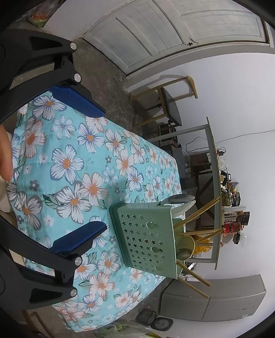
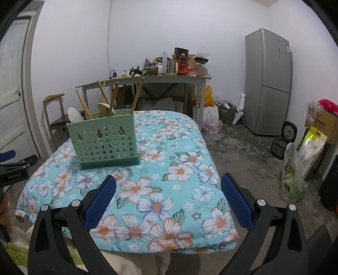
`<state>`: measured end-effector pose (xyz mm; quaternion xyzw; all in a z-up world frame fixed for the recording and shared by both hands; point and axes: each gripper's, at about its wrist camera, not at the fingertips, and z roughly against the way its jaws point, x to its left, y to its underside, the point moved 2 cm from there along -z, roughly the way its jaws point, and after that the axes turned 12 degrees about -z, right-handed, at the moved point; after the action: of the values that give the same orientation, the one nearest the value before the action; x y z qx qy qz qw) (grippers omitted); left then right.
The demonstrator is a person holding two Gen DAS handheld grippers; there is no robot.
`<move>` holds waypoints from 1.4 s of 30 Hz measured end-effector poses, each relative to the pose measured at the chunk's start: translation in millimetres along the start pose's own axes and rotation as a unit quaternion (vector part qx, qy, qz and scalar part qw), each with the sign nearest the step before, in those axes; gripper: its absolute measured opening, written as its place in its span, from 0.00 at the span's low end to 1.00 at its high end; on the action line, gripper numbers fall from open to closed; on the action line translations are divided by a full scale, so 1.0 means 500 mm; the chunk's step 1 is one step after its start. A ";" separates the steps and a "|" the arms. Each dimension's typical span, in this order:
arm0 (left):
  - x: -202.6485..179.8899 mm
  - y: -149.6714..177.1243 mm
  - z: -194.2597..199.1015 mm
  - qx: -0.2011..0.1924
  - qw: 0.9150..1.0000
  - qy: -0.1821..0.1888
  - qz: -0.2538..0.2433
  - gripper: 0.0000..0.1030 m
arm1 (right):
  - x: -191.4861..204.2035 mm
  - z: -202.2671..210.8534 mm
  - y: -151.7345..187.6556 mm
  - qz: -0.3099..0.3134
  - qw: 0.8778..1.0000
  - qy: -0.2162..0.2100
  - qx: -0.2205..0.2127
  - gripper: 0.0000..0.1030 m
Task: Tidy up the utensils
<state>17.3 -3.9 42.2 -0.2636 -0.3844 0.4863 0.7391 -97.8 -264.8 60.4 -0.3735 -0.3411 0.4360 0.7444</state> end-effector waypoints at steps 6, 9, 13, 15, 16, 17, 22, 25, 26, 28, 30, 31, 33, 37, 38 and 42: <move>0.001 -0.003 0.003 -0.002 1.000 0.002 -0.001 0.92 | 0.001 0.001 -0.002 0.000 1.000 -0.001 -0.001 0.94; 0.001 -0.003 0.003 -0.001 1.000 0.003 -0.001 0.92 | 0.001 0.001 -0.002 0.001 1.000 -0.001 -0.001 0.94; 0.000 -0.005 0.004 -0.001 1.000 0.003 -0.002 0.92 | 0.001 0.000 -0.002 0.001 1.000 -0.001 -0.001 0.94; 0.000 -0.004 0.003 -0.001 1.000 0.002 -0.002 0.92 | 0.001 0.001 -0.002 0.000 1.000 -0.001 -0.002 0.94; 0.000 -0.004 0.003 0.000 1.000 0.003 -0.002 0.92 | 0.001 0.000 -0.002 0.000 1.000 -0.001 -0.002 0.94; 0.000 -0.004 0.004 0.000 1.000 0.003 -0.002 0.92 | 0.001 0.000 -0.002 0.000 1.000 -0.001 -0.001 0.94; -0.002 -0.003 0.002 0.001 1.000 0.004 -0.003 0.92 | 0.001 0.000 -0.002 0.000 1.000 -0.001 -0.001 0.94; -0.003 -0.003 0.000 0.002 1.000 0.005 -0.004 0.92 | 0.001 0.000 -0.002 0.000 1.000 -0.001 -0.001 0.94; -0.004 -0.003 -0.001 0.003 1.000 0.005 -0.005 0.92 | 0.001 0.000 -0.002 0.001 1.000 -0.001 -0.001 0.94; -0.004 -0.002 -0.002 0.003 1.000 0.005 -0.005 0.92 | 0.001 0.000 -0.002 0.000 1.000 -0.002 -0.001 0.94; -0.004 -0.001 -0.002 0.003 1.000 0.006 -0.005 0.92 | 0.001 0.000 -0.002 0.001 1.000 -0.001 -0.001 0.94; -0.004 -0.001 -0.002 0.003 1.000 0.006 -0.005 0.92 | 0.002 0.000 -0.002 0.001 1.000 -0.001 -0.001 0.94; -0.004 -0.001 -0.002 0.003 1.000 0.005 -0.005 0.92 | 0.001 0.000 -0.002 0.000 1.000 -0.001 -0.001 0.94; -0.005 -0.001 -0.001 0.003 1.000 0.006 -0.006 0.92 | 0.001 0.000 -0.002 0.000 1.000 -0.002 -0.001 0.94; -0.005 -0.001 -0.001 0.004 1.000 0.005 -0.006 0.92 | 0.001 0.000 -0.002 0.000 1.000 -0.001 -0.001 0.94; -0.005 0.002 -0.004 0.005 1.000 0.006 -0.007 0.92 | 0.001 0.000 -0.002 0.000 1.000 -0.001 -0.001 0.94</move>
<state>18.1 -5.9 39.5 -0.2603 -0.3792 0.4815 0.7460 -97.4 -264.6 61.3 -0.3739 -0.3425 0.4363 0.7433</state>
